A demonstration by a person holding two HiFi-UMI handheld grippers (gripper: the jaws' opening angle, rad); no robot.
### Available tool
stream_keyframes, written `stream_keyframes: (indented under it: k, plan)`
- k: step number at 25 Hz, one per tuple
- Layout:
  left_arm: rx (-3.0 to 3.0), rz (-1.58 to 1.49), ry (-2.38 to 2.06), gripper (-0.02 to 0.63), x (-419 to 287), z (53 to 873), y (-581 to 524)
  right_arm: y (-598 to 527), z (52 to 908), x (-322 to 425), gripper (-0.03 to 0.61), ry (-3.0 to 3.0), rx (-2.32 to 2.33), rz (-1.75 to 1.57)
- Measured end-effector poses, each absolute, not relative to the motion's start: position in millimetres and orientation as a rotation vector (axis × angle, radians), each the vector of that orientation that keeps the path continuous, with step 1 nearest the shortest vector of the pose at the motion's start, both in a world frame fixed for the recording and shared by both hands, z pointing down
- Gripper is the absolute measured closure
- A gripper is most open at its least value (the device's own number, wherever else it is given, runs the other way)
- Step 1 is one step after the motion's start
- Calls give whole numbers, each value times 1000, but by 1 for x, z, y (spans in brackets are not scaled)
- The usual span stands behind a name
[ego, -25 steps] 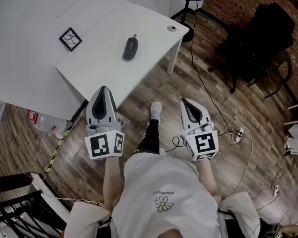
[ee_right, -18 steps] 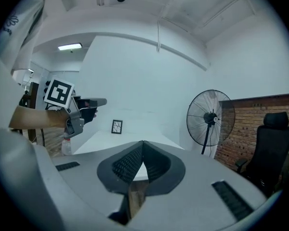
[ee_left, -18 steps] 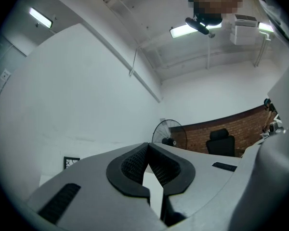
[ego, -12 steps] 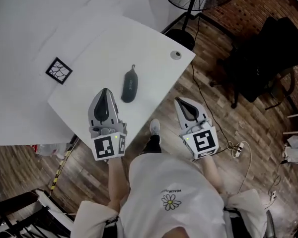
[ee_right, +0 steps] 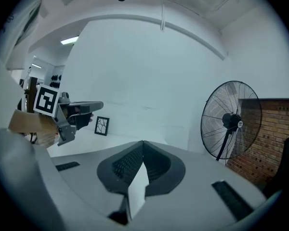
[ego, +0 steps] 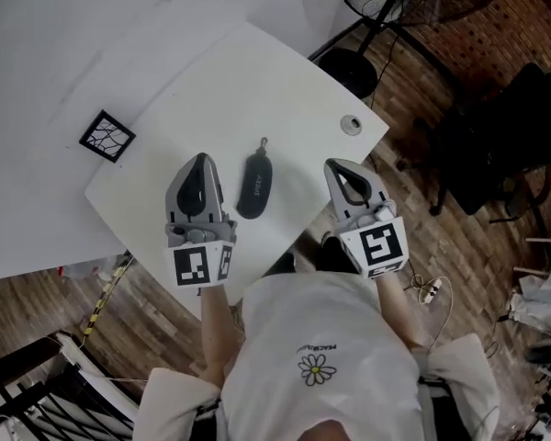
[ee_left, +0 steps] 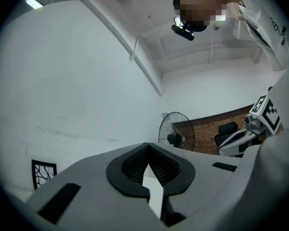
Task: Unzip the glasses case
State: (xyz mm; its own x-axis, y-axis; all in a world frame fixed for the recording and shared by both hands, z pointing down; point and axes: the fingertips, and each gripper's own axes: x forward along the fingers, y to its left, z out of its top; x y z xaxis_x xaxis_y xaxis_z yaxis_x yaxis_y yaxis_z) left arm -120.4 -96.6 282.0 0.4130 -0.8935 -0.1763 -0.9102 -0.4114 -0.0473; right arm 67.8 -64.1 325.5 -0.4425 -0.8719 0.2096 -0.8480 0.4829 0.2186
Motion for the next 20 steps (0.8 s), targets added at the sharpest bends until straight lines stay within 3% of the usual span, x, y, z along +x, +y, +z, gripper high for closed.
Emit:
stream_keyframes:
  k: [9, 16, 17, 20]
  plan:
    - [-2471, 89, 1743, 600, -125, 291, -108, -113, 334, 53, 572, -2589, 1285, -45]
    - [-2514, -129, 1678, 598, -90, 307, -111, -134, 332, 57, 572, -2634, 1182, -24]
    - [-2543, -247, 1605, 588, -79, 318, -111, -135, 333, 58, 572, -2638, 1169, -23]
    - [-2637, -581, 1400, 423, -51, 365, -110, -134, 341, 63, 572, -2635, 1127, -22]
